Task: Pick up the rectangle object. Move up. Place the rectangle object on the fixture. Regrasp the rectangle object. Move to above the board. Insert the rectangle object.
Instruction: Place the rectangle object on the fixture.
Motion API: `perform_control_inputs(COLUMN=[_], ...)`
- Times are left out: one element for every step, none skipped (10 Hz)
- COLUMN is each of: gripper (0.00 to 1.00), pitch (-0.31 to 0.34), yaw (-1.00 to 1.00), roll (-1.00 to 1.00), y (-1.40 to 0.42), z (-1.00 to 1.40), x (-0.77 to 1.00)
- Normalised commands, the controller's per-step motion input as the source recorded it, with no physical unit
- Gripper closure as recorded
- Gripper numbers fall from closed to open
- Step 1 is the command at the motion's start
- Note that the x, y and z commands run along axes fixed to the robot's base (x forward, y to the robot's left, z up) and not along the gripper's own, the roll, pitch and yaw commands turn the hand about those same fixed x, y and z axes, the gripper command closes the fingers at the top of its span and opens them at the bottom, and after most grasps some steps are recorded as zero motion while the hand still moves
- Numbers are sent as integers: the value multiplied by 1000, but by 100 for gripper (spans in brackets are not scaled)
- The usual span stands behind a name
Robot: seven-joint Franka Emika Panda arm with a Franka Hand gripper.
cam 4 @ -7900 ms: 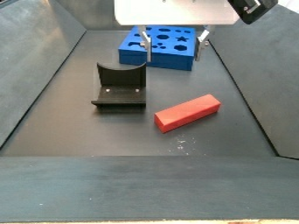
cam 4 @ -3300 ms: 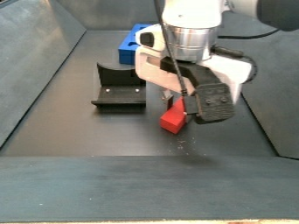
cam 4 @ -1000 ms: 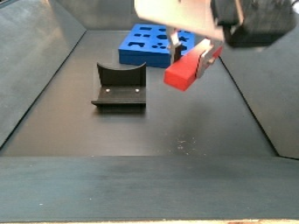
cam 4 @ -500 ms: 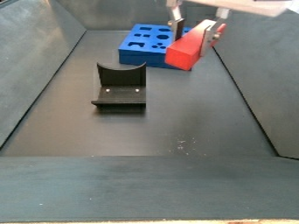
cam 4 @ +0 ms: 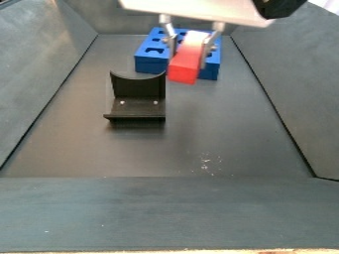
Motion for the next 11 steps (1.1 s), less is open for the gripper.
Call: perform_control_inputs(gripper=[100, 100, 100, 100, 100, 100, 100, 100, 100, 100, 100], pitch=[-108, -80, -68, -48, -37, -22, -16, 4, 199, 216, 230], yaw=[725, 350, 234, 105, 63, 37, 27, 16, 135, 121, 97], roll=[-46, -82, -94, -111, -118, -105, -99, -93, -1000, -1000, -1000], y=[-177, -147, -134, -105, -94, -72, -63, -39, -204, -160, -68], z=[-205, -181, -173, -152, -146, -133, -124, -104, 791, 780, 622], x=[1000, 1000, 1000, 1000, 1000, 1000, 1000, 1000, 527, 395, 285])
